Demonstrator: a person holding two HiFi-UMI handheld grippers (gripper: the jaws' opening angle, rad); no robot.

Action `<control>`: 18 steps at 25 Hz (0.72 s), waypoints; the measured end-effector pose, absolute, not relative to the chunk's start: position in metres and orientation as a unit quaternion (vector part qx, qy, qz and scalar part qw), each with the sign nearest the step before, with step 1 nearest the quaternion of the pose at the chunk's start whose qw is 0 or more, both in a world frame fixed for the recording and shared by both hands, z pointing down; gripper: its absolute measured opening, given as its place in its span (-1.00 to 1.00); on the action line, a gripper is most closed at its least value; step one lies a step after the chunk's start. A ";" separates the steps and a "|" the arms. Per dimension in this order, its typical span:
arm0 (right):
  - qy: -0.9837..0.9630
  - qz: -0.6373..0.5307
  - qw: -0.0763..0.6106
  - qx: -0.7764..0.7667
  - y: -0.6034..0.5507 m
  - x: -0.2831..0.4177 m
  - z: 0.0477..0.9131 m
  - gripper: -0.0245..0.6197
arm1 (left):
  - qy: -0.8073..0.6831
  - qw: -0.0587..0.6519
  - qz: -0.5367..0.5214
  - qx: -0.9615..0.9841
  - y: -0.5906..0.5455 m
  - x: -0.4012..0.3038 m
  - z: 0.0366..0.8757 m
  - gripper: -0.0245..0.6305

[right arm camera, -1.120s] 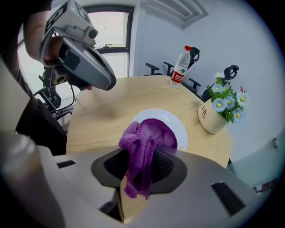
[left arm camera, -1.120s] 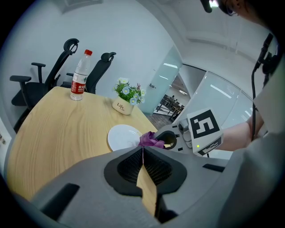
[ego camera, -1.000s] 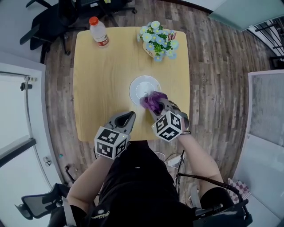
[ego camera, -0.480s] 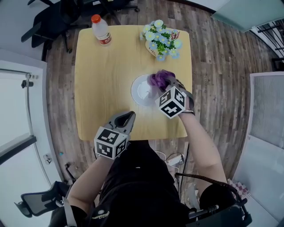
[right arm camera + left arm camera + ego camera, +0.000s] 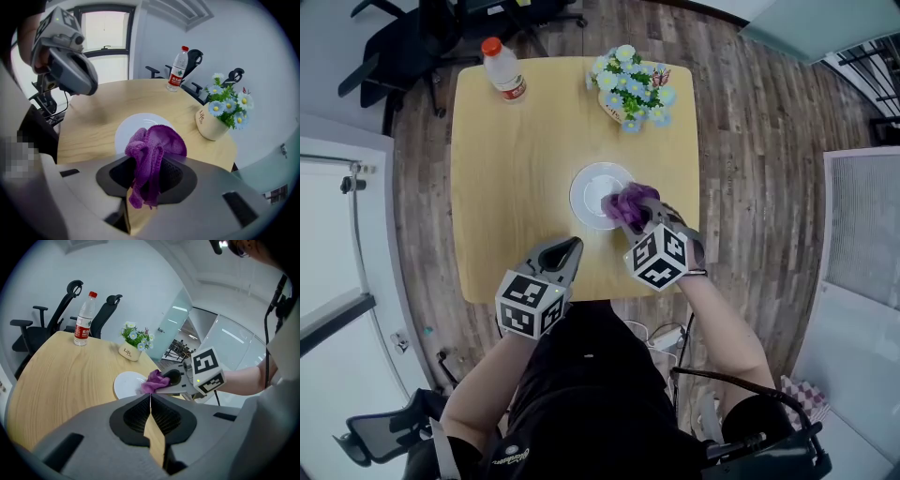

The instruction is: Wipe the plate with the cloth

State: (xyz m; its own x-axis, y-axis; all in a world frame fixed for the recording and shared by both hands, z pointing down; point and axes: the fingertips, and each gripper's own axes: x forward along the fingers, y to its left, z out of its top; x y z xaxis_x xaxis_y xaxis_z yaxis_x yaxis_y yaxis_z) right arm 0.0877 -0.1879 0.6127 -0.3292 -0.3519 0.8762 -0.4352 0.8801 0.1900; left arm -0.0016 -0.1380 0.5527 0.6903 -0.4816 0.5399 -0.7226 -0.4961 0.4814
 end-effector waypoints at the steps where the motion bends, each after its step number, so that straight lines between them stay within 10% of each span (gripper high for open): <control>1: -0.816 0.041 0.528 0.232 -0.178 0.086 0.614 -0.59 | -0.354 0.355 0.170 0.848 -0.138 -0.001 0.553 -0.89; 18: -0.791 0.014 0.537 0.292 -0.250 0.111 0.611 -0.59 | -0.352 0.356 0.171 0.849 -0.141 0.002 0.553 -0.89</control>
